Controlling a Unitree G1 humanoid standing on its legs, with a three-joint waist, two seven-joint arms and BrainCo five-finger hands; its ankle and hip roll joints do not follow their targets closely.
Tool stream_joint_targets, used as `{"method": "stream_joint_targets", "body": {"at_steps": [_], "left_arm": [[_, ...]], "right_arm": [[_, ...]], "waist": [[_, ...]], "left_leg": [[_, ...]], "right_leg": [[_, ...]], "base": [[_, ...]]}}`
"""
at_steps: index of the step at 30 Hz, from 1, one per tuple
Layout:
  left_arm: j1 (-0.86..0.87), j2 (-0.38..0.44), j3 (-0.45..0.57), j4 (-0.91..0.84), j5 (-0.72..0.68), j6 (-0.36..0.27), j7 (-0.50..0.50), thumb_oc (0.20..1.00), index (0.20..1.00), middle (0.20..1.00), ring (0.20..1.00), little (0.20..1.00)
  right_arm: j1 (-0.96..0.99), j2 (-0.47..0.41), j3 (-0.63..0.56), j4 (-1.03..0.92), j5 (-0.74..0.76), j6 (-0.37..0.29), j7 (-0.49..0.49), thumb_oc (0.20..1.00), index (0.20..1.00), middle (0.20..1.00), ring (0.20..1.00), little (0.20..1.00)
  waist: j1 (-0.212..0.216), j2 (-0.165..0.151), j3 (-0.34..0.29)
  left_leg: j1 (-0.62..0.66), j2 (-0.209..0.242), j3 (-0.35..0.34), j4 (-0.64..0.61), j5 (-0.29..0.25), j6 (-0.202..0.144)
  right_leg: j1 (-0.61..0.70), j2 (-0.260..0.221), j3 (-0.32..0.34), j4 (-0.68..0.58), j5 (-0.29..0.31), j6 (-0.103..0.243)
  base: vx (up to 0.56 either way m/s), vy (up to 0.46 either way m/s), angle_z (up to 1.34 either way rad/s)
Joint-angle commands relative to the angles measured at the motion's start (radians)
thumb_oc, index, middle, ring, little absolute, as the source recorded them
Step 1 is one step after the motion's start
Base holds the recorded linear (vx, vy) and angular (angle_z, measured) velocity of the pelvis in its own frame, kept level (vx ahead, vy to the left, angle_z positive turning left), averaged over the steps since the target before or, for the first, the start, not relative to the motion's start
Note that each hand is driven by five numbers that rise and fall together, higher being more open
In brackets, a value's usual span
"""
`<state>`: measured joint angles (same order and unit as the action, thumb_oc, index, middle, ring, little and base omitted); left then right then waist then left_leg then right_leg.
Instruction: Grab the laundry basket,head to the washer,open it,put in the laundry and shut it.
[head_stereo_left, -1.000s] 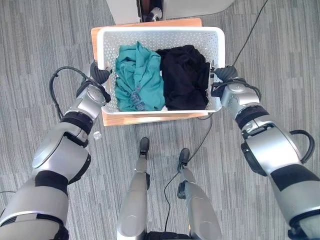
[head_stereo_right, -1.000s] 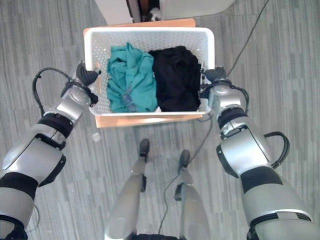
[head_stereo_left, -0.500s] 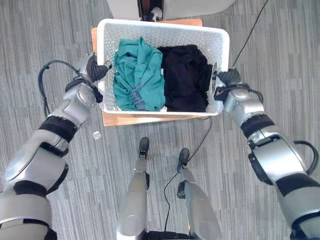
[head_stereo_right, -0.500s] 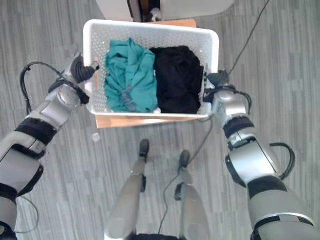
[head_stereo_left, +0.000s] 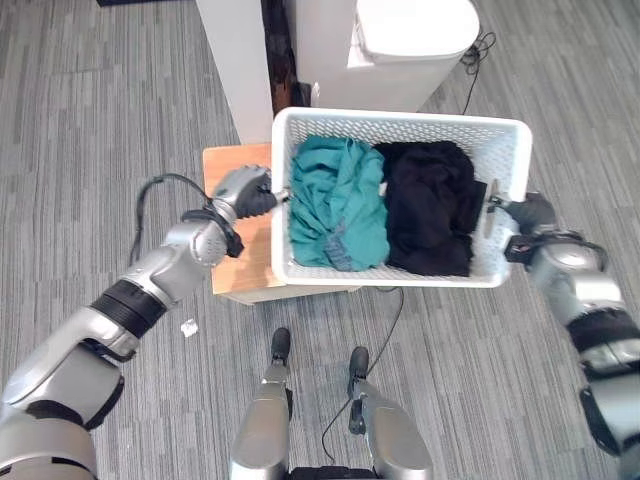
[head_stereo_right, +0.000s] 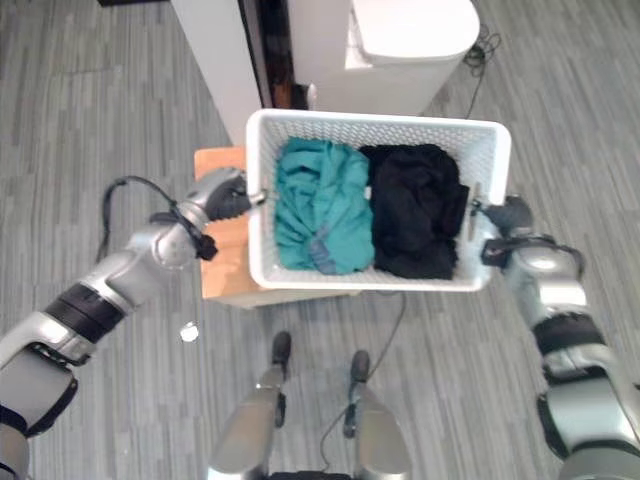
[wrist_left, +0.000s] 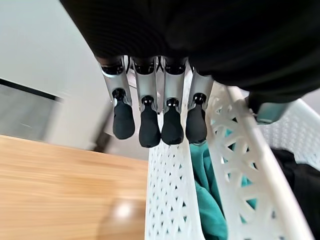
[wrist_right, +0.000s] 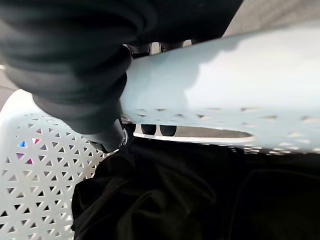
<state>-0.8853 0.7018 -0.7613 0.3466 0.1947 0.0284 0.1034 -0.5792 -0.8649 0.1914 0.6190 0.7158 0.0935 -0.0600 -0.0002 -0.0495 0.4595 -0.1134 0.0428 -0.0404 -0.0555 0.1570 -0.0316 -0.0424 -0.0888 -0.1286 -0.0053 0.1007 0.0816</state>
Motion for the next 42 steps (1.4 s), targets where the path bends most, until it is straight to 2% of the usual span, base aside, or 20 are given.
{"method": "stream_joint_targets", "body": {"at_steps": [1, 4, 12, 15, 17, 19, 20, 21, 22, 24, 26, 27, 28, 29, 31, 34, 35, 36, 37, 42], "left_arm": [[-0.007, -0.093, -0.013, 0.136, 0.083, -0.027, -0.002, 0.2, 0.2, 0.2, 0.2, 0.2], [-0.032, -0.184, -0.037, 0.174, 0.096, -0.026, -0.016, 0.2, 0.2, 0.2, 0.2, 0.2], [-0.079, -0.304, -0.062, 0.228, 0.083, -0.029, -0.04, 0.2, 0.2, 0.2, 0.2, 0.2], [-0.095, -0.321, -0.064, 0.242, 0.08, -0.031, -0.039, 0.2, 0.2, 0.2, 0.2, 0.2], [-0.106, -0.32, -0.052, 0.249, 0.069, -0.033, -0.033, 0.2, 0.2, 0.2, 0.2, 0.2], [-0.103, -0.312, -0.032, 0.242, 0.052, -0.033, -0.026, 0.2, 0.2, 0.2, 0.2, 0.2], [-0.105, -0.303, -0.018, 0.249, 0.039, -0.036, -0.01, 0.2, 0.2, 0.2, 0.2, 0.2], [-0.105, -0.304, -0.014, 0.248, 0.039, -0.034, -0.013, 0.2, 0.2, 0.2, 0.2, 0.2], [-0.104, -0.305, -0.014, 0.248, 0.039, -0.034, -0.013, 0.2, 0.2, 0.2, 0.2, 0.2], [-0.106, -0.322, -0.017, 0.263, 0.04, -0.032, -0.017, 0.2, 0.2, 0.2, 0.2, 0.2], [-0.111, -0.337, -0.022, 0.276, 0.04, -0.031, -0.018, 0.2, 0.2, 0.2, 0.2, 0.2], [-0.119, -0.361, -0.023, 0.308, 0.035, -0.034, -0.013, 0.2, 0.2, 0.2, 0.2, 0.2], [-0.12, -0.36, -0.024, 0.309, 0.035, -0.034, -0.013, 0.2, 0.2, 0.2, 0.2, 0.2], [-0.128, -0.355, -0.027, 0.302, 0.035, -0.036, -0.013, 0.2, 0.2, 0.2, 0.2, 0.2], [-0.134, -0.346, -0.03, 0.291, 0.039, -0.032, -0.013, 0.2, 0.2, 0.2, 0.2, 0.2], [-0.127, -0.32, -0.035, 0.285, 0.045, -0.021, -0.014, 0.2, 0.2, 0.2, 0.2, 0.2], [-0.127, -0.319, -0.035, 0.285, 0.045, -0.021, -0.014, 0.2, 0.2, 0.2, 0.2, 0.2], [-0.123, -0.308, -0.037, 0.283, 0.044, -0.018, -0.015, 0.2, 0.2, 0.2, 0.2, 0.2], [-0.116, -0.294, -0.042, 0.285, 0.048, -0.015, -0.017, 0.2, 0.2, 0.2, 0.2, 0.2], [-0.091, -0.276, -0.046, 0.282, 0.058, -0.016, -0.023, 0.2, 0.2, 0.2, 0.2, 0.2]], "right_arm": [[0.053, -0.123, -0.06, -0.002, -0.012, -0.056, 0.039, 0.2, 0.2, 0.2, 0.2, 0.2], [0.134, -0.151, -0.094, -0.017, -0.02, -0.055, 0.06, 0.2, 0.2, 0.2, 0.2, 0.2], [0.341, -0.17, -0.186, -0.163, 0.01, -0.07, 0.085, 0.2, 0.2, 0.2, 0.2, 0.2], [0.372, -0.176, -0.208, -0.191, 0.022, -0.073, 0.086, 0.2, 0.2, 0.2, 0.2, 0.2], [0.384, -0.178, -0.224, -0.218, 0.036, -0.076, 0.087, 0.2, 0.2, 0.2, 0.2, 0.2], [0.376, -0.166, -0.223, -0.235, 0.049, -0.077, 0.087, 0.2, 0.2, 0.2, 0.2, 0.2], [0.362, -0.142, -0.206, -0.234, 0.067, -0.069, 0.093, 0.2, 0.2, 0.2, 0.2, 0.2], [0.369, -0.129, -0.213, -0.24, 0.071, -0.063, 0.094, 0.2, 0.2, 0.2, 0.2, 0.2], [0.372, -0.129, -0.214, -0.241, 0.071, -0.062, 0.093, 0.2, 0.2, 0.2, 0.2, 0.2], [0.398, -0.093, -0.246, -0.265, 0.086, -0.065, 0.083, 0.2, 0.2, 0.2, 0.2, 0.2], [0.395, -0.082, -0.246, -0.268, 0.086, -0.064, 0.081, 0.2, 0.2, 0.2, 0.2, 0.2], [0.358, -0.055, -0.225, -0.253, 0.092, -0.068, 0.07, 0.2, 0.2, 0.2, 0.2, 0.2], [0.356, -0.054, -0.224, -0.252, 0.092, -0.069, 0.07, 0.2, 0.2, 0.2, 0.2, 0.2], [0.329, -0.031, -0.207, -0.244, 0.074, -0.064, 0.067, 0.2, 0.2, 0.2, 0.2, 0.2], [0.323, 0.002, -0.2, -0.246, 0.066, -0.062, 0.06, 0.2, 0.2, 0.2, 0.2, 0.2], [0.282, 0.058, -0.157, -0.225, 0.062, -0.066, 0.059, 0.2, 0.2, 0.2, 0.2, 0.2], [0.281, 0.059, -0.156, -0.224, 0.062, -0.066, 0.059, 0.2, 0.2, 0.2, 0.2, 0.2], [0.272, 0.075, -0.145, -0.216, 0.065, -0.066, 0.06, 0.2, 0.2, 0.2, 0.2, 0.2], [0.256, 0.107, -0.127, -0.194, 0.071, -0.066, 0.062, 0.2, 0.2, 0.2, 0.2, 0.2], [0.199, 0.174, -0.079, -0.118, 0.067, -0.063, 0.066, 0.2, 0.2, 0.2, 0.2, 0.2]], "waist": [[-0.026, 0.0, -0.203], [-0.047, -0.005, -0.228], [-0.08, -0.013, -0.258], [-0.082, -0.019, -0.253], [-0.081, -0.028, -0.245], [-0.076, -0.027, -0.246], [-0.084, -0.013, -0.257], [-0.1, -0.003, -0.27], [-0.095, -0.003, -0.268], [-0.128, 0.013, -0.285], [-0.135, 0.016, -0.281], [-0.13, 0.025, -0.27], [-0.128, 0.021, -0.272], [-0.12, 0.022, -0.261], [-0.104, 0.03, -0.244], [-0.069, 0.043, -0.235], [-0.07, 0.04, -0.235], [-0.061, 0.044, -0.238], [-0.039, 0.049, -0.254], [0.011, 0.049, -0.292]], "left_leg": [[0.05, 0.031, 0.02, 0.045, -0.158, 0.008], [0.07, 0.045, 0.027, 0.044, -0.156, -0.001], [0.066, 0.081, 0.042, 0.104, -0.156, -0.023], [0.039, 0.07, 0.011, 0.181, -0.166, -0.028], [0.024, 0.028, -0.064, 0.291, -0.211, -0.025], [0.043, -0.021, -0.145, 0.424, -0.257, -0.011], [0.101, -0.036, -0.179, 0.436, -0.283, -0.006], [0.134, -0.036, -0.192, 0.395, -0.307, -0.001], [0.143, -0.033, -0.187, 0.386, -0.306, -0.001], [0.205, -0.046, -0.171, 0.271, -0.378, 0.013], [0.22, -0.051, -0.153, 0.236, -0.396, 0.025], [0.235, -0.076, -0.133, 0.183, -0.408, 0.049], [0.233, -0.08, -0.13, 0.18, -0.402, 0.049], [0.231, -0.109, -0.113, 0.141, -0.389, 0.069], [0.201, -0.11, -0.075, 0.149, -0.378, 0.087], [0.182, -0.09, -0.01, 0.147, -0.358, 0.099], [0.18, -0.093, -0.01, 0.146, -0.355, 0.099], [0.177, -0.085, 0.008, 0.141, -0.347, 0.101], [0.172, -0.073, 0.041, 0.129, -0.337, 0.104], [0.158, -0.056, 0.112, 0.107, -0.316, 0.106]], "right_leg": [[-0.036, 0.004, -0.001, 0.14, -0.145, 0.005], [-0.017, 0.018, 0.006, 0.134, -0.153, -0.005], [0.015, 0.053, 0.038, 0.074, -0.14, -0.023], [0.012, 0.052, 0.06, 0.063, -0.125, -0.023], [-0.003, 0.05, 0.096, 0.065, -0.105, -0.019], [-0.026, 0.059, 0.163, 0.07, -0.079, -0.009], [-0.051, 0.073, 0.232, 0.073, -0.054, 0.003], [-0.063, 0.077, 0.263, 0.072, -0.044, 0.015], [-0.06, 0.08, 0.268, 0.072, -0.044, 0.014], [-0.095, 0.076, 0.322, 0.083, -0.024, 0.037], [-0.112, 0.072, 0.336, 0.09, -0.011, 0.048], [-0.148, 0.064, 0.367, 0.078, 0.036, 0.089], [-0.151, 0.06, 0.372, 0.075, 0.041, 0.09], [-0.19, 0.037, 0.382, 0.048, 0.115, 0.127], [-0.204, 0.022, 0.329, 0.045, 0.067, 0.118], [-0.174, -0.026, 0.185, 0.1, 0.003, 0.079], [-0.176, -0.028, 0.186, 0.1, 0.005, 0.079], [-0.161, -0.041, 0.151, 0.118, -0.012, 0.071], [-0.123, -0.073, 0.082, 0.135, -0.03, 0.065], [-0.041, -0.137, 0.009, 0.147, -0.031, 0.069]], "base": [[0.04, -0.107, -0.14], [0.02, -0.108, -0.14], [-0.05, -0.126, -0.09], [-0.11, -0.016, -0.31], [-0.14, 0.067, -0.35], [-0.14, 0.213, -0.85], [-0.11, 0.329, -1.53], [-0.07, 0.261, -1.57], [-0.09, 0.275, -0.83], [-0.13, 0.27, -0.4], [-0.19, 0.236, -0.47], [-0.27, 0.289, -0.97], [-0.4, 0.354, -1.32], [-0.34, 0.211, -1.05], [-0.38, 0.18, -1.13], [-0.24, 0.032, -1.0], [-0.15, 0.003, -1.14], [-0.17, -0.023, -1.16], [-0.16, -0.022, -0.62], [-0.12, -0.106, -0.85]]}}
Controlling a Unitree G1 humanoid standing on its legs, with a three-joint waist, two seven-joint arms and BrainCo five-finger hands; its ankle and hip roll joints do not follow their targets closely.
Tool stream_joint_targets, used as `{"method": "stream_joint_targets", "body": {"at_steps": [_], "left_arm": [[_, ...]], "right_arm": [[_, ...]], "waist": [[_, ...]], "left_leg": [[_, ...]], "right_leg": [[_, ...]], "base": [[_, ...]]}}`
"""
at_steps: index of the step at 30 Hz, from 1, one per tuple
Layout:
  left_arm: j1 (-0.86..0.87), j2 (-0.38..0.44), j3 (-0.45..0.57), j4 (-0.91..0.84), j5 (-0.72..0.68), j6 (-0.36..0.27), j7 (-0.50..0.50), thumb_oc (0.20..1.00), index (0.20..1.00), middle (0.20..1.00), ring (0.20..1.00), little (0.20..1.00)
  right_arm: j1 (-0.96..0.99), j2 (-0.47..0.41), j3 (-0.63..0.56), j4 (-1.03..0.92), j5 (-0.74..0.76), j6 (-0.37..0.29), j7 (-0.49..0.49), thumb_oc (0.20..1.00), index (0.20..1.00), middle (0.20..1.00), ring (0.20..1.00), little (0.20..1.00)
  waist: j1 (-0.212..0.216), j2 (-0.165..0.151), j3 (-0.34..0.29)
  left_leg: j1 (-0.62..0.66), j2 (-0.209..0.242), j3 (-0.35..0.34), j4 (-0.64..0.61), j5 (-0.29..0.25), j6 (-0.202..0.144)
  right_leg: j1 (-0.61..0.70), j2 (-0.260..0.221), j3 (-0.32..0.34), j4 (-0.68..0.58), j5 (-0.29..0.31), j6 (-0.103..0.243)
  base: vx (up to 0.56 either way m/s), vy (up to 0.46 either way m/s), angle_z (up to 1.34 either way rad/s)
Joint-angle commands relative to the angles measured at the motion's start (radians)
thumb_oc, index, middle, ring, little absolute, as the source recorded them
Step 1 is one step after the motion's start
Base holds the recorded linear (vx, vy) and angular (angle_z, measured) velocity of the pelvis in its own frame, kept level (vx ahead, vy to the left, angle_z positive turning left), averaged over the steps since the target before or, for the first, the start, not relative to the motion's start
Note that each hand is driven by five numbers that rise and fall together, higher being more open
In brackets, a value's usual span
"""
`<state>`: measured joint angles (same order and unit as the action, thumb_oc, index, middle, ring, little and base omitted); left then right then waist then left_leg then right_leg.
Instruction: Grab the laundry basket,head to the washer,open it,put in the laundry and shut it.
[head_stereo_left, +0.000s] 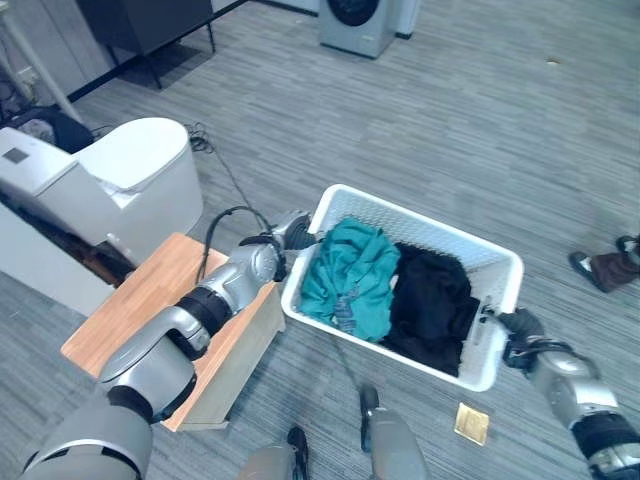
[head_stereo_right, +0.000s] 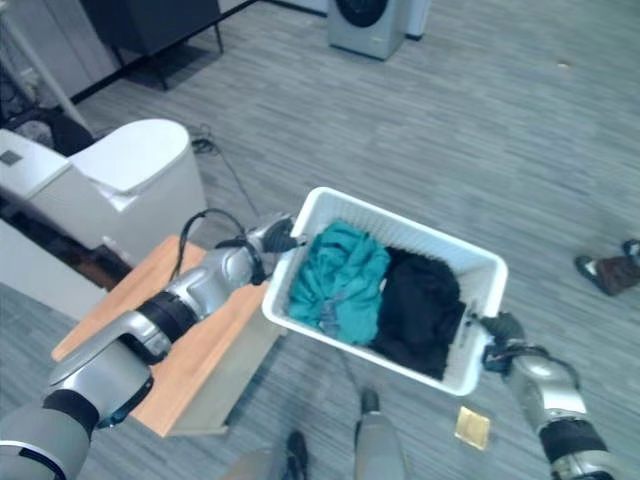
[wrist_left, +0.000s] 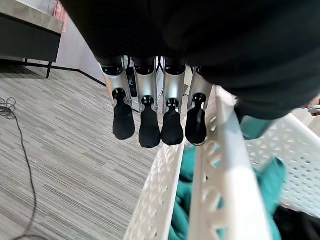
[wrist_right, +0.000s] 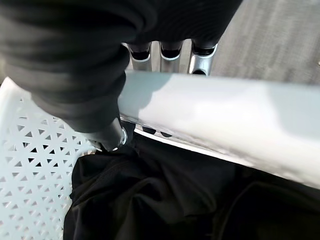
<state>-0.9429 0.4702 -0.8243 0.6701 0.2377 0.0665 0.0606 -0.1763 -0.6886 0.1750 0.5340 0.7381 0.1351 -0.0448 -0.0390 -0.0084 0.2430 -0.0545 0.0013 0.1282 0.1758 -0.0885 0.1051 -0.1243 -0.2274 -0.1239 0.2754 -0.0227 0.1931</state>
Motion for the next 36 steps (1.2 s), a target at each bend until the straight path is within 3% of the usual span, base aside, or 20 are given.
{"method": "stream_joint_targets", "body": {"at_steps": [1, 7, 13, 14, 16, 18, 21, 22, 23, 24, 25, 26, 27, 28, 29, 31, 34, 35, 36], "left_arm": [[-0.035, -0.043, 0.016, -0.037, 0.017, -0.054, 0.023, 0.2, 0.2, 0.2, 0.2, 0.2], [-0.032, -0.029, 0.028, -0.03, 0.02, -0.052, 0.023, 0.2, 0.2, 0.2, 0.2, 0.2], [-0.033, -0.034, 0.046, -0.009, 0.02, -0.044, 0.024, 0.2, 0.2, 0.2, 0.2, 0.2], [-0.036, -0.035, 0.047, 0.002, 0.022, -0.04, 0.026, 0.2, 0.2, 0.2, 0.2, 0.2], [-0.037, -0.033, 0.049, 0.005, 0.023, -0.039, 0.026, 0.2, 0.2, 0.2, 0.2, 0.2], [-0.037, -0.019, 0.064, 0.006, 0.021, -0.032, 0.026, 0.2, 0.2, 0.2, 0.2, 0.2], [-0.033, -0.02, 0.072, 0.004, 0.022, -0.024, 0.025, 0.2, 0.2, 0.2, 0.2, 0.2], [-0.025, -0.034, 0.079, 0.002, 0.022, -0.019, 0.024, 0.2, 0.2, 0.2, 0.2, 0.2], [-0.025, -0.034, 0.079, 0.002, 0.022, -0.019, 0.024, 0.2, 0.2, 0.2, 0.2, 0.2], [-0.02, -0.046, 0.081, -0.005, 0.021, -0.019, 0.022, 0.2, 0.2, 0.2, 0.2, 0.2], [-0.025, -0.051, 0.08, -0.011, 0.022, -0.017, 0.02, 0.2, 0.2, 0.2, 0.2, 0.2], [-0.031, -0.053, 0.08, -0.01, 0.027, -0.017, 0.022, 0.2, 0.2, 0.2, 0.2, 0.2], [-0.031, -0.054, 0.079, -0.01, 0.027, -0.018, 0.022, 0.2, 0.2, 0.2, 0.2, 0.2], [-0.028, -0.055, 0.081, -0.013, 0.03, -0.026, 0.021, 0.2, 0.2, 0.2, 0.2, 0.2], [-0.029, -0.055, 0.074, -0.012, 0.032, -0.028, 0.022, 0.2, 0.2, 0.2, 0.2, 0.2], [-0.019, -0.052, 0.053, -0.021, 0.033, -0.031, 0.017, 0.2, 0.2, 0.2, 0.2, 0.2], [-0.012, -0.053, 0.054, -0.025, 0.03, -0.031, 0.013, 0.2, 0.2, 0.2, 0.2, 0.2], [-0.009, -0.053, 0.054, -0.024, 0.031, -0.031, 0.011, 0.2, 0.2, 0.2, 0.2, 0.2], [-0.009, -0.053, 0.054, -0.024, 0.031, -0.031, 0.011, 0.2, 0.2, 0.2, 0.2, 0.2]], "right_arm": [[-0.216, 0.007, -0.051, -0.021, 0.044, -0.105, 0.05, 0.2, 0.2, 0.2, 0.2, 0.2], [-0.237, 0.045, -0.023, 0.005, 0.045, -0.096, 0.044, 0.2, 0.2, 0.2, 0.2, 0.2], [-0.203, 0.033, -0.024, -0.023, 0.067, -0.1, 0.047, 0.2, 0.2, 0.2, 0.2, 0.2], [-0.192, 0.018, -0.022, -0.045, 0.08, -0.107, 0.054, 0.2, 0.2, 0.2, 0.2, 0.2], [-0.184, 0.006, -0.023, -0.058, 0.084, -0.106, 0.054, 0.2, 0.2, 0.2, 0.2, 0.2], [-0.156, -0.02, -0.029, -0.093, 0.099, -0.11, 0.055, 0.2, 0.2, 0.2, 0.2, 0.2], [-0.126, -0.026, -0.042, -0.114, 0.108, -0.11, 0.056, 0.2, 0.2, 0.2, 0.2, 0.2], [-0.095, -0.031, -0.057, -0.128, 0.105, -0.114, 0.056, 0.2, 0.2, 0.2, 0.2, 0.2], [-0.095, -0.031, -0.058, -0.128, 0.105, -0.114, 0.056, 0.2, 0.2, 0.2, 0.2, 0.2], [-0.059, -0.035, -0.076, -0.138, 0.101, -0.112, 0.052, 0.2, 0.2, 0.2, 0.2, 0.2], [-0.042, -0.035, -0.088, -0.151, 0.1, -0.109, 0.051, 0.2, 0.2, 0.2, 0.2, 0.2], [-0.031, -0.033, -0.093, -0.159, 0.101, -0.113, 0.047, 0.2, 0.2, 0.2, 0.2, 0.2], [-0.029, -0.033, -0.094, -0.16, 0.101, -0.113, 0.047, 0.2, 0.2, 0.2, 0.2, 0.2], [-0.027, -0.023, -0.095, -0.167, 0.103, -0.118, 0.046, 0.2, 0.2, 0.2, 0.2, 0.2], [-0.035, -0.018, -0.088, -0.161, 0.105, -0.122, 0.047, 0.2, 0.2, 0.2, 0.2, 0.2], [-0.068, 0.001, -0.059, -0.129, 0.116, -0.133, 0.045, 0.2, 0.2, 0.2, 0.2, 0.2], [-0.087, 0.012, -0.048, -0.109, 0.118, -0.138, 0.043, 0.2, 0.2, 0.2, 0.2, 0.2], [-0.109, 0.029, -0.031, -0.084, 0.112, -0.139, 0.038, 0.2, 0.2, 0.2, 0.2, 0.2], [-0.11, 0.03, -0.031, -0.084, 0.112, -0.139, 0.038, 0.2, 0.2, 0.2, 0.2, 0.2]], "waist": [[0.062, 0.003, -0.084], [0.103, -0.031, -0.112], [0.084, -0.051, -0.1], [0.074, -0.056, -0.098], [0.067, -0.059, -0.094], [0.06, -0.07, -0.075], [0.06, -0.078, -0.057], [0.064, -0.085, -0.035], [0.064, -0.084, -0.035], [0.054, -0.086, -0.027], [0.054, -0.084, -0.025], [0.063, -0.09, -0.019], [0.062, -0.091, -0.021], [0.088, -0.09, -0.015], [0.104, -0.085, -0.018], [0.135, -0.068, -0.024], [0.142, -0.067, -0.03], [0.148, -0.061, -0.038], [0.151, -0.062, -0.038]], "left_leg": [[0.096, -0.012, -0.042, -0.134, -0.061, -0.035], [0.067, 0.01, 0.012, -0.155, -0.027, -0.066], [0.073, 0.101, -0.007, -0.173, 0.043, -0.131], [0.075, 0.141, -0.011, -0.179, 0.069, -0.151], [0.075, 0.162, -0.015, -0.173, 0.076, -0.159], [0.065, 0.217, -0.016, -0.101, 0.089, -0.16], [0.047, 0.251, -0.018, -0.019, 0.111, -0.15], [0.0, 0.265, -0.013, 0.105, 0.125, -0.127], [-0.002, 0.266, -0.014, 0.108, 0.124, -0.128], [-0.027, 0.277, 0.03, 0.178, 0.089, -0.121], [-0.048, 0.258, 0.034, 0.192, 0.065, -0.116], [-0.079, 0.2, 0.022, 0.184, 0.048, -0.097], [-0.082, 0.198, 0.02, 0.186, 0.047, -0.095], [-0.138, 0.075, -0.058, 0.156, 0.01, -0.087], [-0.167, 0.009, -0.109, 0.106, 0.041, -0.089], [-0.22, -0.053, -0.153, -0.025, 0.112, -0.098], [-0.234, -0.057, -0.12, -0.063, 0.132, -0.098], [-0.244, -0.056, -0.046, -0.107, 0.144, -0.094], [-0.241, -0.056, -0.042, -0.11, 0.145, -0.094]], "right_leg": [[0.065, -0.009, -0.006, -0.15, 0.098, -0.039], [0.13, -0.011, -0.071, -0.261, 0.109, -0.02], [0.159, 0.064, -0.101, -0.276, 0.036, -0.062], [0.164, 0.098, -0.104, -0.275, 0.015, -0.081], [0.168, 0.12, -0.103, -0.274, 0.003, -0.092], [0.184, 0.167, -0.092, -0.262, -0.029, -0.122], [0.205, 0.193, -0.087, -0.26, -0.035, -0.144], [0.221, 0.209, -0.089, -0.257, -0.039, -0.161], [0.221, 0.21, -0.09, -0.257, -0.039, -0.161], [0.239, 0.218, -0.094, -0.258, -0.057, -0.161], [0.242, 0.221, -0.095, -0.26, -0.06, -0.162], [0.231, 0.218, -0.096, -0.259, -0.049, -0.169], [0.229, 0.216, -0.097, -0.259, -0.05, -0.168], [0.233, 0.222, -0.083, -0.252, -0.052, -0.165], [0.23, 0.235, -0.083, -0.244, -0.054, -0.164], [0.238, 0.265, -0.087, -0.216, -0.088, -0.172], [0.239, 0.271, -0.086, -0.206, -0.097, -0.173], [0.257, 0.288, -0.088, -0.205, -0.108, -0.171], [0.257, 0.287, -0.085, -0.205, -0.108, -0.171]], "base": [[-0.13, -0.223, -0.73], [-0.08, -0.242, -0.36], [-0.04, -0.318, -0.08], [-0.03, -0.349, 0.11], [-0.01, -0.307, 0.26], [0.02, -0.461, 0.04], [0.0, -0.312, -0.07], [-0.02, -0.185, -0.03], [0.03, -0.309, -0.12], [0.04, -0.16, 0.01], [-0.01, -0.201, 0.42], [-0.06, -0.073, 0.57], [-0.01, -0.067, 0.35], [0.09, -0.057, -0.06], [0.14, -0.079, 0.02], [0.21, -0.085, 0.12], [0.16, -0.039, -0.13], [0.15, -0.026, -0.14], [0.38, -0.045, 0.05]]}}
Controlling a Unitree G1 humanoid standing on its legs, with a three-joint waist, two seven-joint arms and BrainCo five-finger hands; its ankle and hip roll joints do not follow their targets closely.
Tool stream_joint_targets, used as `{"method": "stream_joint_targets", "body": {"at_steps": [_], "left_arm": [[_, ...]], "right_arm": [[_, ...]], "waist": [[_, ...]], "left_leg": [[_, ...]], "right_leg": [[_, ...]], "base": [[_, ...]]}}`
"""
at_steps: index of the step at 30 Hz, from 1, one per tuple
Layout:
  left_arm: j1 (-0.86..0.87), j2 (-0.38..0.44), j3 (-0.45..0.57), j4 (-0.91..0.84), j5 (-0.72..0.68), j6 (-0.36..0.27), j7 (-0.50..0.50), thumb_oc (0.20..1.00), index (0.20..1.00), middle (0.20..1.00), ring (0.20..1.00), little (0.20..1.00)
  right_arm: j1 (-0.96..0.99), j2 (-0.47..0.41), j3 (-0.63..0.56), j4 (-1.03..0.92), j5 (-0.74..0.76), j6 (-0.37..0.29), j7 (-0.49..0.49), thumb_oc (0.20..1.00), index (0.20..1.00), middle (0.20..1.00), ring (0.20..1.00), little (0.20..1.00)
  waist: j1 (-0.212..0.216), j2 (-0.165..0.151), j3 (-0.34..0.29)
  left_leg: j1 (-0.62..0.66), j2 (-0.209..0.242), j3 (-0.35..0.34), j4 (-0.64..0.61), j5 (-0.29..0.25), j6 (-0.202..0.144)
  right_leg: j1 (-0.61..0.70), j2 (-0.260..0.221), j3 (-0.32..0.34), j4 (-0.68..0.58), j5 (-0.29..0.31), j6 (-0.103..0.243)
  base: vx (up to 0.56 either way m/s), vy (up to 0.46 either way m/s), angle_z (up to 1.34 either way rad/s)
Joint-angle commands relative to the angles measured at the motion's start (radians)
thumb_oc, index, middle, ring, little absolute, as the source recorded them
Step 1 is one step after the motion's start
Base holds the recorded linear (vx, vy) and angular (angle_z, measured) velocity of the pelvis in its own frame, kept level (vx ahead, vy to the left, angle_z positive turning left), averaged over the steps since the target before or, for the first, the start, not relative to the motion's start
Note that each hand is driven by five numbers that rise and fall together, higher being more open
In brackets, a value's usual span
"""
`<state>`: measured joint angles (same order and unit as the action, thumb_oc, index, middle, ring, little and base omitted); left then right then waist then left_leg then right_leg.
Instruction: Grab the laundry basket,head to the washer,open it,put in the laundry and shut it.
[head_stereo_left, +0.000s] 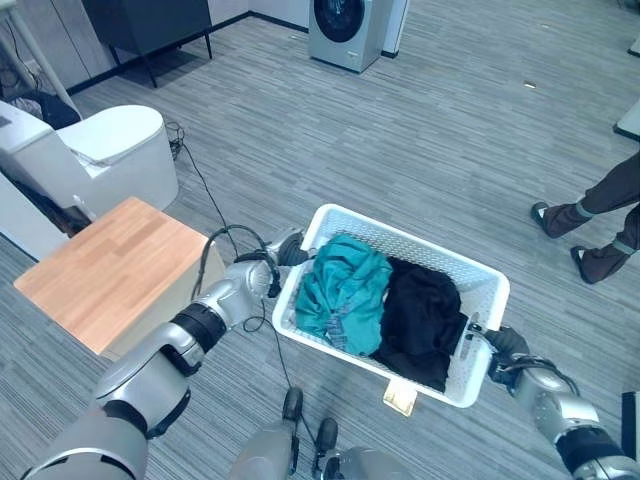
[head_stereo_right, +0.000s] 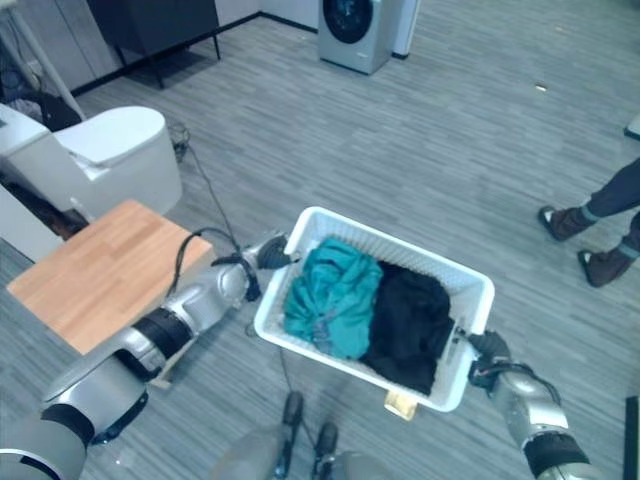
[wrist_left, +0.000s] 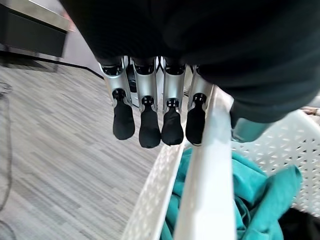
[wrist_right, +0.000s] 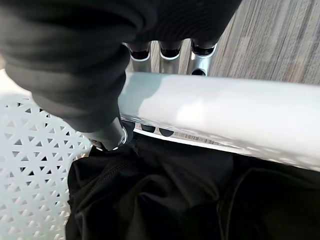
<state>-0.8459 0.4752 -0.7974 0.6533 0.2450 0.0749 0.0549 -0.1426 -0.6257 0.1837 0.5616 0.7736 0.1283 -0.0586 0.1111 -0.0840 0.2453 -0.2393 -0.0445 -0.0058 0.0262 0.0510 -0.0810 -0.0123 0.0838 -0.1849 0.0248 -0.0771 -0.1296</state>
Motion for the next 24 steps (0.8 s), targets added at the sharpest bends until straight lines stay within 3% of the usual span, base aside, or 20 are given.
{"method": "stream_joint_targets", "body": {"at_steps": [1, 5, 6, 8, 9, 10, 11, 12, 13, 15, 17, 18, 19, 21, 24], "left_arm": [[-0.101, -0.049, 0.029, -0.007, 0.026, -0.039, 0.015, 0.2, 0.2, 0.2, 0.2, 0.2], [-0.085, -0.001, 0.032, -0.005, 0.028, -0.043, 0.022, 0.2, 0.2, 0.2, 0.2, 0.2], [-0.058, 0.025, 0.039, -0.019, 0.027, -0.047, 0.021, 0.2, 0.2, 0.2, 0.2, 0.2], [-0.035, 0.029, 0.048, -0.023, 0.027, -0.043, 0.024, 0.2, 0.2, 0.2, 0.2, 0.2], [-0.035, 0.029, 0.049, -0.023, 0.027, -0.043, 0.023, 0.2, 0.2, 0.2, 0.2, 0.2], [-0.021, 0.033, 0.055, -0.038, 0.017, -0.038, 0.028, 0.2, 0.2, 0.2, 0.2, 0.2], [-0.021, 0.033, 0.056, -0.038, 0.017, -0.038, 0.028, 0.2, 0.2, 0.2, 0.2, 0.2], [-0.017, 0.029, 0.066, -0.029, 0.006, -0.029, 0.039, 0.2, 0.2, 0.2, 0.2, 0.2], [-0.017, 0.029, 0.067, -0.029, 0.006, -0.029, 0.039, 0.2, 0.2, 0.2, 0.2, 0.2], [-0.039, 0.008, 0.063, -0.019, -0.002, -0.024, 0.04, 0.2, 0.2, 0.2, 0.2, 0.2], [-0.043, 0.003, 0.061, -0.017, -0.004, -0.024, 0.038, 0.2, 0.2, 0.2, 0.2, 0.2], [-0.054, -0.012, 0.056, 0.004, -0.007, -0.024, 0.035, 0.2, 0.2, 0.2, 0.2, 0.2], [-0.054, -0.012, 0.056, 0.004, -0.007, -0.024, 0.035, 0.2, 0.2, 0.2, 0.2, 0.2], [-0.055, -0.031, 0.073, 0.021, -0.012, -0.029, 0.038, 0.2, 0.2, 0.2, 0.2, 0.2], [-0.042, -0.017, 0.084, 0.031, 0.011, -0.028, 0.044, 0.2, 0.2, 0.2, 0.2, 0.2]], "right_arm": [[-0.168, -0.002, -0.01, -0.106, 0.067, -0.128, 0.052, 0.2, 0.2, 0.2, 0.2, 0.2], [-0.206, 0.035, 0.038, -0.092, 0.049, -0.123, 0.062, 0.2, 0.2, 0.2, 0.2, 0.2], [-0.21, 0.062, 0.041, -0.093, 0.039, -0.121, 0.078, 0.2, 0.2, 0.2, 0.2, 0.2], [-0.243, 0.084, 0.057, -0.061, -0.002, -0.109, 0.08, 0.2, 0.2, 0.2, 0.2, 0.2], [-0.244, 0.084, 0.058, -0.061, -0.002, -0.109, 0.08, 0.2, 0.2, 0.2, 0.2, 0.2], [-0.264, 0.084, 0.061, -0.049, -0.035, -0.097, 0.078, 0.2, 0.2, 0.2, 0.2, 0.2], [-0.266, 0.084, 0.062, -0.048, -0.035, -0.097, 0.078, 0.2, 0.2, 0.2, 0.2, 0.2], [-0.277, 0.088, 0.056, -0.039, -0.042, -0.099, 0.077, 0.2, 0.2, 0.2, 0.2, 0.2], [-0.278, 0.087, 0.057, -0.038, -0.042, -0.099, 0.077, 0.2, 0.2, 0.2, 0.2, 0.2], [-0.28, 0.056, 0.026, -0.036, -0.039, -0.098, 0.07, 0.2, 0.2, 0.2, 0.2, 0.2], [-0.275, 0.047, 0.018, -0.041, -0.039, -0.096, 0.07, 0.2, 0.2, 0.2, 0.2, 0.2], [-0.273, 0.029, 0.014, -0.043, -0.032, -0.094, 0.072, 0.2, 0.2, 0.2, 0.2, 0.2], [-0.273, 0.029, 0.014, -0.043, -0.032, -0.094, 0.072, 0.2, 0.2, 0.2, 0.2, 0.2], [-0.27, 0.014, 0.012, -0.067, -0.024, -0.094, 0.077, 0.2, 0.2, 0.2, 0.2, 0.2], [-0.258, 0.028, 0.007, -0.086, -0.033, -0.096, 0.078, 0.2, 0.2, 0.2, 0.2, 0.2]], "waist": [[0.015, 0.011, -0.053], [0.049, -0.015, -0.083], [0.057, -0.035, -0.098], [0.051, -0.028, -0.095], [0.053, -0.026, -0.097], [0.025, 0.003, -0.082], [0.026, 0.006, -0.085], [0.002, 0.039, -0.077], [0.001, 0.035, -0.076], [-0.048, 0.064, -0.056], [-0.064, 0.072, -0.057], [-0.085, 0.074, -0.067], [-0.086, 0.075, -0.066], [-0.109, 0.082, -0.064], [-0.115, 0.09, -0.059]], "left_leg": [[-0.034, -0.005, 0.151, 0.024, 0.002, 0.105], [0.002, -0.031, 0.125, 0.024, 0.008, 0.144], [0.047, -0.051, 0.134, 0.032, -0.017, 0.175], [0.095, -0.058, 0.144, 0.036, -0.053, 0.21], [0.091, -0.055, 0.146, 0.036, -0.05, 0.21], [0.143, -0.046, 0.135, 0.03, -0.073, 0.235], [0.137, -0.041, 0.137, 0.03, -0.07, 0.234], [0.191, -0.024, 0.112, 0.015, -0.08, 0.24], [0.192, -0.029, 0.111, 0.013, -0.079, 0.241], [0.256, -0.024, 0.062, 0.015, -0.097, 0.222], [0.263, -0.02, 0.047, 0.025, -0.107, 0.213], [0.286, -0.019, 0.029, 0.035, -0.142, 0.194], [0.287, -0.018, 0.028, 0.035, -0.142, 0.194], [0.341, -0.021, 0.004, 0.03, -0.189, 0.18], [0.404, -0.014, 0.012, 0.036, -0.237, 0.175]], "right_leg": [[0.173, -0.013, -0.017, 0.049, -0.071, 0.158], [0.192, -0.01, 0.024, 0.117, -0.094, 0.172], [0.173, -0.034, 0.037, 0.247, -0.007, 0.236], [0.097, -0.072, 0.051, 0.467, 0.15, 0.346], [0.092, -0.07, 0.053, 0.468, 0.153, 0.346], [0.02, -0.083, 0.067, 0.675, 0.215, 0.37], [0.013, -0.08, 0.068, 0.675, 0.219, 0.368], [-0.069, -0.075, 0.077, 0.779, 0.191, 0.338], [-0.073, -0.081, 0.077, 0.789, 0.184, 0.338], [-0.154, -0.153, 0.042, 0.67, 0.086, 0.271], [-0.146, -0.161, 0.025, 0.593, 0.061, 0.254], [-0.14, -0.175, 0.03, 0.369, 0.024, 0.233], [-0.137, -0.174, 0.029, 0.367, 0.025, 0.233], [-0.203, -0.21, 0.107, 0.094, 0.12, 0.271], [-0.237, -0.22, 0.09, -0.039, 0.173, 0.3]], "base": [[0.22, -0.017, -0.07], [0.43, 0.005, -0.64], [0.6, 0.081, -0.84], [0.39, 0.087, -0.76], [0.31, 0.097, -0.55], [0.18, 0.064, -0.03], [0.39, 0.119, 0.14], [0.19, 0.052, 0.16], [0.45, 0.063, 0.14], [0.4, -0.017, 0.2], [0.24, -0.08, 0.73], [0.22, -0.098, 0.84], [0.32, -0.153, 0.68], [0.37, -0.158, 0.34], [0.38, -0.146, 0.26]]}}
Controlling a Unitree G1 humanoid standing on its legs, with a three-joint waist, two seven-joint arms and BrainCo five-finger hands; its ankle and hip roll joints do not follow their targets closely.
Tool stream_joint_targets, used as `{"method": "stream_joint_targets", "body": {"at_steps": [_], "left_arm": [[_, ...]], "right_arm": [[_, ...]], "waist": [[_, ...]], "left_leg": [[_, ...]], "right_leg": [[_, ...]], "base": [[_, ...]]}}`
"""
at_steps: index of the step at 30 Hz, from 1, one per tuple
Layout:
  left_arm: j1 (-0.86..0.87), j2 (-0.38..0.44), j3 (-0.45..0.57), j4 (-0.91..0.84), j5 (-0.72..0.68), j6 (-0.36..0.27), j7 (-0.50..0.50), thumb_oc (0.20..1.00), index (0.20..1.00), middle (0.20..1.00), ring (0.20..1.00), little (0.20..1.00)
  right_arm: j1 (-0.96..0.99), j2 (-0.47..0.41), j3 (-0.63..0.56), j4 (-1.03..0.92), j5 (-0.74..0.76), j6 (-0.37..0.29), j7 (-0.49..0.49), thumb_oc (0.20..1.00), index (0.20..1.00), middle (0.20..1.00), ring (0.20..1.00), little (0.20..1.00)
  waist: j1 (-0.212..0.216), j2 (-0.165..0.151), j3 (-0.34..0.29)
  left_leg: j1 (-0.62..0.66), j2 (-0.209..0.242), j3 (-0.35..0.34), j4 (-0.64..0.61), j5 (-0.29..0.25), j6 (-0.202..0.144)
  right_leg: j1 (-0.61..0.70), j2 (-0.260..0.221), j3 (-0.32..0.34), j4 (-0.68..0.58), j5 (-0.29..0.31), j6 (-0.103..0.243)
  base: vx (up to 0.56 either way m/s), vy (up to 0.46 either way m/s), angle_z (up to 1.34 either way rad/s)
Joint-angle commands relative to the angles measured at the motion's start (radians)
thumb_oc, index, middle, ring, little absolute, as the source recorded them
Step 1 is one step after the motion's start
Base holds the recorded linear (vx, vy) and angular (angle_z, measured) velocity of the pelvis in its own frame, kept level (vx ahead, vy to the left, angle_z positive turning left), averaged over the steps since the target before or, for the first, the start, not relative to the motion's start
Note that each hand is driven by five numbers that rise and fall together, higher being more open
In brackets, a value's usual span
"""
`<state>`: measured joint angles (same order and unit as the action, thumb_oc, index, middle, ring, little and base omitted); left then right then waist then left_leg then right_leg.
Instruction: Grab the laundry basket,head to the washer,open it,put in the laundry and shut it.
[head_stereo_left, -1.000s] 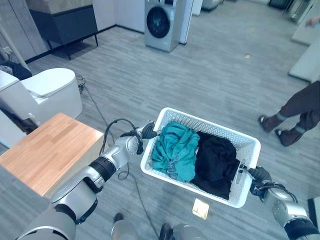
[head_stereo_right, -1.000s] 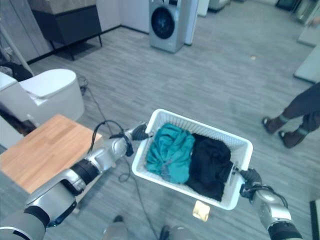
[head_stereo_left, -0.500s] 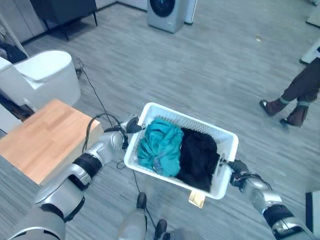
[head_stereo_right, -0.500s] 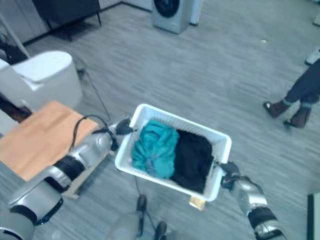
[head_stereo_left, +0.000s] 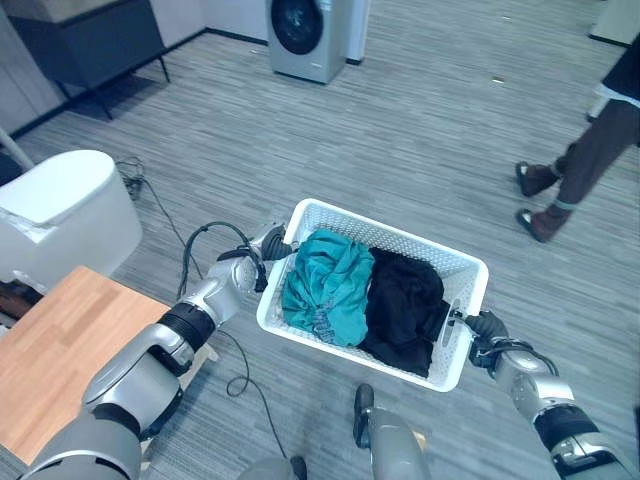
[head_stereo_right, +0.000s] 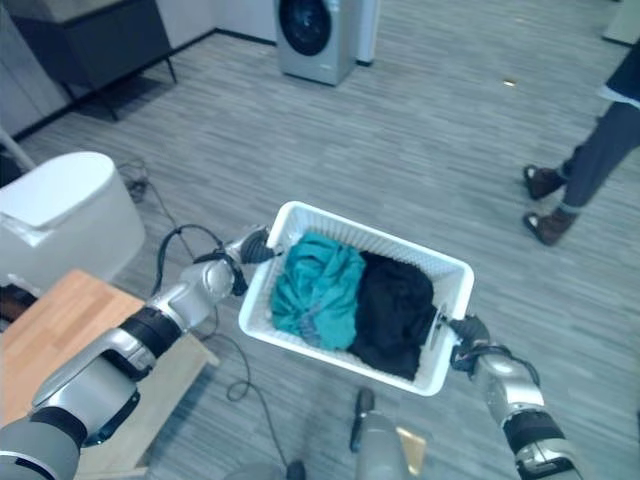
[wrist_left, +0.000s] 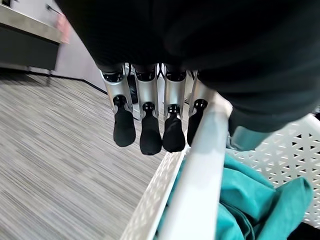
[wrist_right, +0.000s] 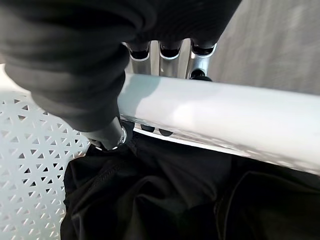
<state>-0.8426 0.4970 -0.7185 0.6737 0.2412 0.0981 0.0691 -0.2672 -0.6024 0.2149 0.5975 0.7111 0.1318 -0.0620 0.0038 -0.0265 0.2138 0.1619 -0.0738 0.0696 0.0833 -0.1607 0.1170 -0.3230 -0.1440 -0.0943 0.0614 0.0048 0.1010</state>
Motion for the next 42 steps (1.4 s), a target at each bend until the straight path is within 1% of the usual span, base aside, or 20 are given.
{"method": "stream_joint_targets", "body": {"at_steps": [1, 4, 5, 7, 9, 11, 12, 13, 17, 18, 19, 20, 26, 29, 31, 34, 36, 39, 40, 42], "left_arm": [[-0.038, -0.031, 0.011, 0.01, 0.021, -0.052, 0.027, 0.2, 0.2, 0.2, 0.2, 0.2], [-0.031, -0.021, 0.006, 0.024, 0.027, -0.054, 0.021, 0.2, 0.2, 0.2, 0.2, 0.2], [-0.033, -0.023, 0.005, 0.034, 0.021, -0.058, 0.023, 0.2, 0.2, 0.2, 0.2, 0.2], [-0.026, -0.03, 0.018, 0.049, 0.012, -0.062, 0.032, 0.2, 0.2, 0.2, 0.2, 0.2], [-0.027, -0.034, 0.018, 0.066, 0.002, -0.064, 0.036, 0.2, 0.2, 0.2, 0.2, 0.2], [-0.025, -0.023, 0.019, 0.079, -0.012, -0.061, 0.03, 0.2, 0.2, 0.2, 0.2, 0.2], [-0.025, -0.023, 0.019, 0.079, -0.012, -0.061, 0.03, 0.2, 0.2, 0.2, 0.2, 0.2], [-0.025, 0.0, 0.032, 0.062, -0.026, -0.06, 0.029, 0.2, 0.2, 0.2, 0.2, 0.2], [-0.04, -0.014, 0.036, 0.015, -0.06, -0.04, 0.03, 0.2, 0.2, 0.2, 0.2, 0.2], [-0.033, -0.02, 0.047, -0.01, -0.059, -0.041, 0.025, 0.2, 0.2, 0.2, 0.2, 0.2], [-0.033, -0.02, 0.047, -0.01, -0.059, -0.041, 0.025, 0.2, 0.2, 0.2, 0.2, 0.2], [-0.029, -0.027, 0.05, -0.019, -0.054, -0.043, 0.021, 0.2, 0.2, 0.2, 0.2, 0.2], [-0.047, -0.049, 0.018, 0.008, -0.044, -0.059, 0.027, 0.2, 0.2, 0.2, 0.2, 0.2], [-0.051, -0.054, 0.005, 0.003, -0.04, -0.07, 0.027, 0.2, 0.2, 0.2, 0.2, 0.2], [-0.042, -0.053, -0.003, -0.001, -0.026, -0.073, 0.02, 0.2, 0.2, 0.2, 0.2, 0.2], [-0.019, -0.057, -0.015, 0.003, -0.021, -0.078, 0.017, 0.2, 0.2, 0.2, 0.2, 0.2], [-0.006, -0.065, -0.018, -0.005, -0.02, -0.077, 0.017, 0.2, 0.2, 0.2, 0.2, 0.2], [-0.008, -0.059, -0.011, -0.014, -0.023, -0.068, 0.025, 0.2, 0.2, 0.2, 0.2, 0.2], [-0.013, -0.058, -0.011, -0.013, -0.027, -0.065, 0.025, 0.2, 0.2, 0.2, 0.2, 0.2], [-0.025, -0.052, -0.005, -0.016, -0.036, -0.063, 0.028, 0.2, 0.2, 0.2, 0.2, 0.2]], "right_arm": [[-0.131, 0.007, -0.026, -0.127, 0.025, -0.097, 0.085, 0.2, 0.2, 0.2, 0.2, 0.2], [-0.132, 0.011, -0.021, -0.115, 0.027, -0.098, 0.092, 0.2, 0.2, 0.2, 0.2, 0.2], [-0.134, 0.002, -0.012, -0.103, 0.016, -0.087, 0.094, 0.2, 0.2, 0.2, 0.2, 0.2], [-0.129, -0.013, -0.004, -0.105, 0.016, -0.083, 0.099, 0.2, 0.2, 0.2, 0.2, 0.2], [-0.138, -0.028, 0.018, -0.096, 0.021, -0.08, 0.102, 0.2, 0.2, 0.2, 0.2, 0.2], [-0.153, -0.047, 0.02, -0.077, 0.027, -0.076, 0.102, 0.2, 0.2, 0.2, 0.2, 0.2], [-0.153, -0.047, 0.02, -0.077, 0.027, -0.076, 0.102, 0.2, 0.2, 0.2, 0.2, 0.2], [-0.159, -0.058, 0.012, -0.071, 0.027, -0.071, 0.096, 0.2, 0.2, 0.2, 0.2, 0.2], [-0.155, -0.057, 0.005, -0.116, 0.036, -0.073, 0.062, 0.2, 0.2, 0.2, 0.2, 0.2], [-0.113, -0.058, -0.007, -0.164, 0.028, -0.07, 0.063, 0.2, 0.2, 0.2, 0.2, 0.2], [-0.113, -0.058, -0.007, -0.164, 0.028, -0.07, 0.063, 0.2, 0.2, 0.2, 0.2, 0.2], [-0.078, -0.051, -0.015, -0.202, 0.018, -0.073, 0.07, 0.2, 0.2, 0.2, 0.2, 0.2], [-0.088, -0.024, 0.006, -0.17, 0.012, -0.106, 0.065, 0.2, 0.2, 0.2, 0.2, 0.2], [-0.108, 0.028, 0.033, -0.165, 0.01, -0.116, 0.065, 0.2, 0.2, 0.2, 0.2, 0.2], [-0.099, 0.041, 0.027, -0.172, 0.008, -0.117, 0.07, 0.2, 0.2, 0.2, 0.2, 0.2], [-0.084, 0.073, 0.022, -0.168, -0.004, -0.125, 0.078, 0.2, 0.2, 0.2, 0.2, 0.2], [-0.075, 0.087, 0.017, -0.167, -0.02, -0.127, 0.079, 0.2, 0.2, 0.2, 0.2, 0.2], [-0.072, 0.09, 0.002, -0.173, -0.039, -0.124, 0.077, 0.2, 0.2, 0.2, 0.2, 0.2], [-0.074, 0.094, -0.001, -0.172, -0.038, -0.123, 0.078, 0.2, 0.2, 0.2, 0.2, 0.2], [-0.073, 0.071, -0.018, -0.183, -0.038, -0.115, 0.082, 0.2, 0.2, 0.2, 0.2, 0.2]], "waist": [[-0.011, 0.033, -0.03], [-0.015, 0.021, -0.053], [-0.024, 0.012, -0.08], [-0.041, 0.017, -0.099], [-0.048, 0.024, -0.108], [-0.04, 0.007, -0.097], [-0.04, 0.007, -0.097], [-0.022, -0.019, -0.082], [0.013, -0.035, -0.039], [0.028, -0.044, -0.035], [0.028, -0.045, -0.034], [0.039, -0.05, -0.031], [0.091, -0.036, -0.038], [0.119, -0.039, -0.06], [0.134, -0.05, -0.087], [0.15, -0.074, -0.113], [0.135, -0.065, -0.102], [0.11, -0.043, -0.092], [0.1, -0.027, -0.085], [0.06, -0.004, -0.067]], "left_leg": [[0.023, 0.017, -0.057, -0.019, -0.039, -0.025], [0.059, 0.024, -0.06, -0.023, -0.066, -0.038], [0.082, 0.038, -0.074, -0.017, -0.069, -0.053], [0.094, 0.072, -0.082, 0.029, -0.04, -0.075], [0.053, 0.117, -0.067, 0.209, 0.047, -0.099], [-0.073, 0.155, -0.068, 0.523, 0.172, -0.108], [-0.073, 0.155, -0.068, 0.523, 0.172, -0.108], [-0.159, 0.206, -0.042, 0.739, 0.251, -0.109], [-0.325, 0.272, 0.016, 0.857, 0.22, -0.113], [-0.379, 0.218, 0.03, 0.704, 0.181, -0.114], [-0.378, 0.217, 0.031, 0.703, 0.182, -0.114], [-0.396, 0.202, 0.049, 0.481, 0.179, -0.117], [-0.394, 0.123, 0.011, -0.144, 0.253, -0.131], [-0.409, 0.119, 0.004, -0.14, 0.272, -0.13], [-0.398, 0.107, 0.027, -0.101, 0.296, -0.112], [-0.365, 0.059, 0.049, -0.041, 0.268, -0.062], [-0.311, 0.048, 0.072, -0.021, 0.221, -0.029], [-0.248, 0.05, 0.08, -0.026, 0.187, -0.005], [-0.207, 0.055, 0.075, -0.042, 0.175, 0.0], [-0.125, 0.054, 0.051, -0.062, 0.147, -0.014]], "right_leg": [[0.072, 0.01, -0.018, -0.093, 0.093, 0.074], [0.097, 0.017, -0.03, -0.101, 0.09, 0.072], [0.127, 0.025, -0.008, -0.082, 0.135, 0.06], [0.141, 0.052, 0.001, -0.036, 0.143, 0.038], [0.185, 0.088, -0.007, -0.011, 0.11, 0.002], [0.239, 0.105, -0.02, -0.004, 0.087, -0.047], [0.239, 0.105, -0.02, -0.004, 0.087, -0.047], [0.298, 0.128, -0.026, -0.023, 0.058, -0.101], [0.392, 0.152, -0.057, -0.042, -0.005, -0.136], [0.416, 0.143, -0.059, -0.035, -0.027, -0.12], [0.417, 0.142, -0.059, -0.035, -0.027, -0.12], [0.437, 0.142, -0.065, -0.022, -0.058, -0.107], [0.523, 0.169, -0.071, 0.037, -0.167, -0.081], [0.59, 0.174, -0.034, 0.057, -0.22, -0.069], [0.603, 0.151, -0.021, 0.099, -0.199, -0.053], [0.531, 0.089, -0.02, 0.368, 0.059, 0.052], [0.464, 0.054, -0.038, 0.586, 0.186, 0.081], [0.385, 0.018, -0.076, 0.711, 0.158, 0.069], [0.335, -0.005, -0.106, 0.743, 0.125, 0.061], [0.252, -0.04, -0.18, 0.62, 0.001, 0.022]], "base": [[0.23, -0.101, 0.0], [0.36, -0.204, -0.07], [0.57, -0.367, 0.03], [0.46, -0.331, 0.13], [0.38, -0.377, -0.15], [0.25, -0.368, -0.15], [0.24, -0.453, -0.11], [0.16, -0.318, -0.13], [0.29, -0.322, -0.04], [0.28, -0.143, -0.13], [0.39, -0.022, 0.05], [0.33, 0.012, -0.09], [0.41, 0.028, 0.04], [0.69, 0.072, -0.4], [0.71, 0.167, -0.4], [0.55, 0.191, -0.38], [0.48, 0.215, -0.16], [0.34, 0.142, 0.2], [0.35, 0.076, 0.37], [0.56, 0.04, 0.25]]}}
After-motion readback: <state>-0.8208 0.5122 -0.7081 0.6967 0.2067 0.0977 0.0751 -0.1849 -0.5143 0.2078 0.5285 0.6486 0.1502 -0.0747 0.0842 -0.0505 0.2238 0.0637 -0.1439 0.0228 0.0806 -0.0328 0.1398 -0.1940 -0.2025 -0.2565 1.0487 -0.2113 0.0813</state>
